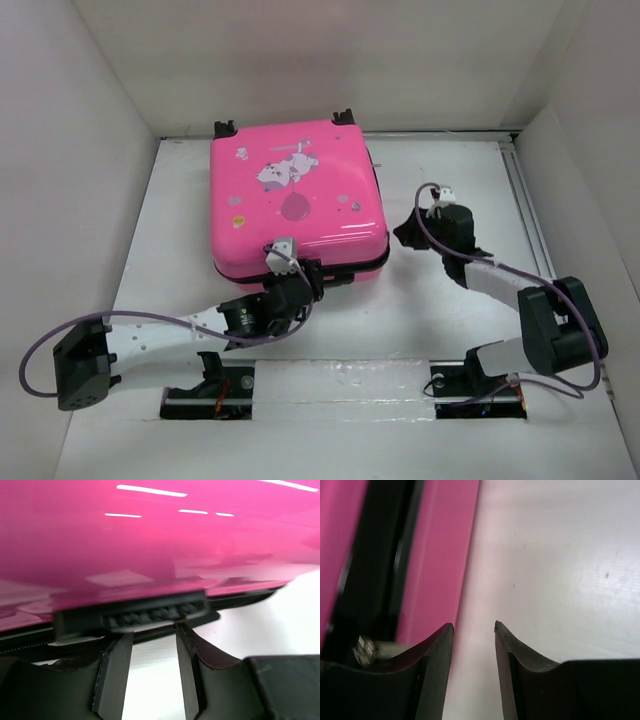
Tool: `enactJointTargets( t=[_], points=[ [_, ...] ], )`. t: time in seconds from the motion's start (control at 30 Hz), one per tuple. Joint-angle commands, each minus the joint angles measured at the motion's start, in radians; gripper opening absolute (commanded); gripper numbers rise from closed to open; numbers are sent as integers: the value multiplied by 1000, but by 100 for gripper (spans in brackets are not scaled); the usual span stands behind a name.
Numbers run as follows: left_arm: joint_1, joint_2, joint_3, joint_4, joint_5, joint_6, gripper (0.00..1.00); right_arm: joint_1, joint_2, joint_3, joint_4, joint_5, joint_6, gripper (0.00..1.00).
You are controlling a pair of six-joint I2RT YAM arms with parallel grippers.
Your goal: Pack the luggage
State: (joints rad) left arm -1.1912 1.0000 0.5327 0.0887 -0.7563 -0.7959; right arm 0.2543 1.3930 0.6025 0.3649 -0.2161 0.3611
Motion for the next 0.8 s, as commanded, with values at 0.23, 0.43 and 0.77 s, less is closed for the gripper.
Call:
enactJointTargets(
  t=[0.23,0.43,0.77],
  points=[
    [163,-12,62,79,-8,84,39,-4,-206,-248,333,-44,-20,49],
    [163,14,44,76,104,61,46,-41,-71,-221,603,-349,-172,52],
    [163,-24,53,65,124,83,41,-248,556,44,1448,-977,388,64]
  ],
)
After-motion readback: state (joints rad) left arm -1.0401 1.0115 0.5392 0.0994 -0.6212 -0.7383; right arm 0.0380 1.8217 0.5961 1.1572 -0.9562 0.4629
